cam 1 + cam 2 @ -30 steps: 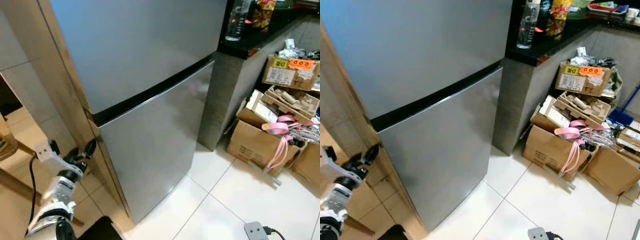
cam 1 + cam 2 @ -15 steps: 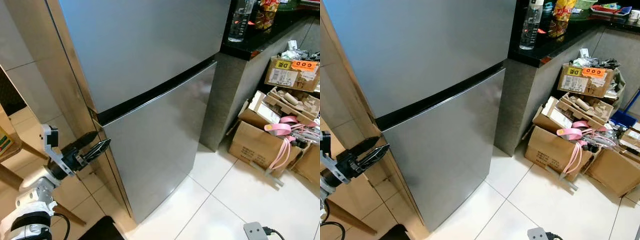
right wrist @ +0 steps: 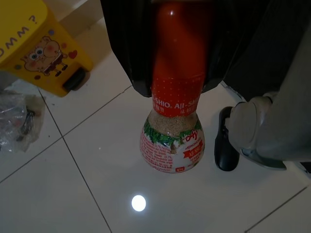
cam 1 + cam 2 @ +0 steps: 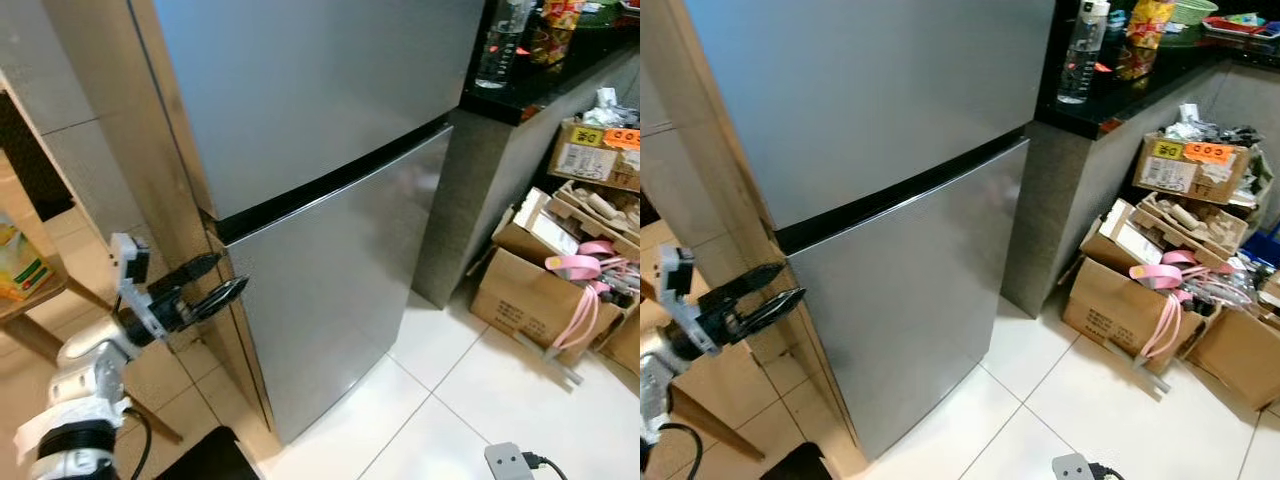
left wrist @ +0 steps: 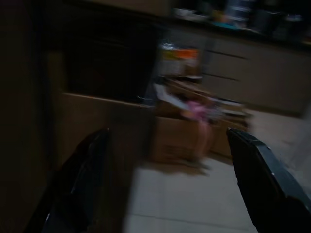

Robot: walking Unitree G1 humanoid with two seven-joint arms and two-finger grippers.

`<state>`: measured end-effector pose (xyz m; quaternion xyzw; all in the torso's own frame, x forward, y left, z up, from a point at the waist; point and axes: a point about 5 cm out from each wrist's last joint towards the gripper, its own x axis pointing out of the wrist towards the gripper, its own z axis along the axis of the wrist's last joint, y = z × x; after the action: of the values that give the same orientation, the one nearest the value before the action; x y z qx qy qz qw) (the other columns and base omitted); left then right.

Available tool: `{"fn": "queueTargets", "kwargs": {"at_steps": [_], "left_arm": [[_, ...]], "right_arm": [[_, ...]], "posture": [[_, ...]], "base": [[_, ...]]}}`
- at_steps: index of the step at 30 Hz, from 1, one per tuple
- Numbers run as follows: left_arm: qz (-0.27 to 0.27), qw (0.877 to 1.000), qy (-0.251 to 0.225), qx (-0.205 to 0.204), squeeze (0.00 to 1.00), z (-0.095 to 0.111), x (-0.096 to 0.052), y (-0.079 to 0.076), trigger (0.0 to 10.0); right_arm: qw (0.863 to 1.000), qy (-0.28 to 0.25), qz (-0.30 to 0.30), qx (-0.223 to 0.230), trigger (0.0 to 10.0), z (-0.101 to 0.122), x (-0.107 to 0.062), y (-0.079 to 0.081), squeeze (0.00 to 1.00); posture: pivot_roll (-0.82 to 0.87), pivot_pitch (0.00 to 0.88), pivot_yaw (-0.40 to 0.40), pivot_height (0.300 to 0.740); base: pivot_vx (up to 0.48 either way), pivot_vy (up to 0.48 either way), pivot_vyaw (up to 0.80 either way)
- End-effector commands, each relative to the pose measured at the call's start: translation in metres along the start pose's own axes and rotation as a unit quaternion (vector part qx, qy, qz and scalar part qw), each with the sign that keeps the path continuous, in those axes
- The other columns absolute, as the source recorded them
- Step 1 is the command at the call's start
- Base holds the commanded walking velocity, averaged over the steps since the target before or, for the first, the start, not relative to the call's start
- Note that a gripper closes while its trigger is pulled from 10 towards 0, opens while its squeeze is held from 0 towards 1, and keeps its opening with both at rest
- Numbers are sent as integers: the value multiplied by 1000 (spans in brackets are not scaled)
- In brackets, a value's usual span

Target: Restocking fridge

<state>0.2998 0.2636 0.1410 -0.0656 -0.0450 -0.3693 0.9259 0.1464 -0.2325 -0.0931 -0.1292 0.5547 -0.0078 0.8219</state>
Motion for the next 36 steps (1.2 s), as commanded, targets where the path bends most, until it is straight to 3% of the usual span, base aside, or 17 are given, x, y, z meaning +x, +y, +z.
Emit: {"fn": "queueTargets", "kwargs": {"at_steps": [1, 17, 21, 28, 32, 34, 36], "left_arm": [[-1, 1000, 4, 7, 0, -2, 10, -2, 10000], [11, 1000, 7, -1, 0, -5, 23, 1, 10000], [46, 999, 10, 4, 0, -3, 29, 10, 10000], [62, 998, 6, -3, 0, -3, 33, 13, 10000], [13, 1000, 12, -16, 0, -7, 41, 4, 10000], [-57, 998, 18, -27, 0, -10, 45, -9, 10000], [-57, 998, 18, -27, 0, -10, 45, -9, 10000]], "right_arm": [[1000, 3, -2, 1, 10000, -2, 0, 0, 0], [1000, 4, -3, 0, 10000, -3, 0, -1, 0], [1000, 5, -5, -1, 10000, -3, 0, -2, 0], [1000, 5, -5, -2, 10000, -4, 0, -2, 0], [1000, 4, -6, -3, 10000, -4, 0, -4, 0], [1000, 4, -7, -3, 10000, -4, 0, -4, 0], [1000, 4, -7, -3, 10000, -4, 0, -4, 0]], "posture": [[-65, 0, 3, 740], [-66, 0, 2, 740], [-73, 0, -2, 740], [-76, 0, 0, 740], [-76, 0, 0, 740], [-76, 0, 0, 740], [-76, 0, 0, 740]], "base": [[0, 0, 0], [0, 0, 0], [0, 0, 0], [0, 0, 0], [0, 0, 0], [0, 0, 0], [0, 0, 0]]}}
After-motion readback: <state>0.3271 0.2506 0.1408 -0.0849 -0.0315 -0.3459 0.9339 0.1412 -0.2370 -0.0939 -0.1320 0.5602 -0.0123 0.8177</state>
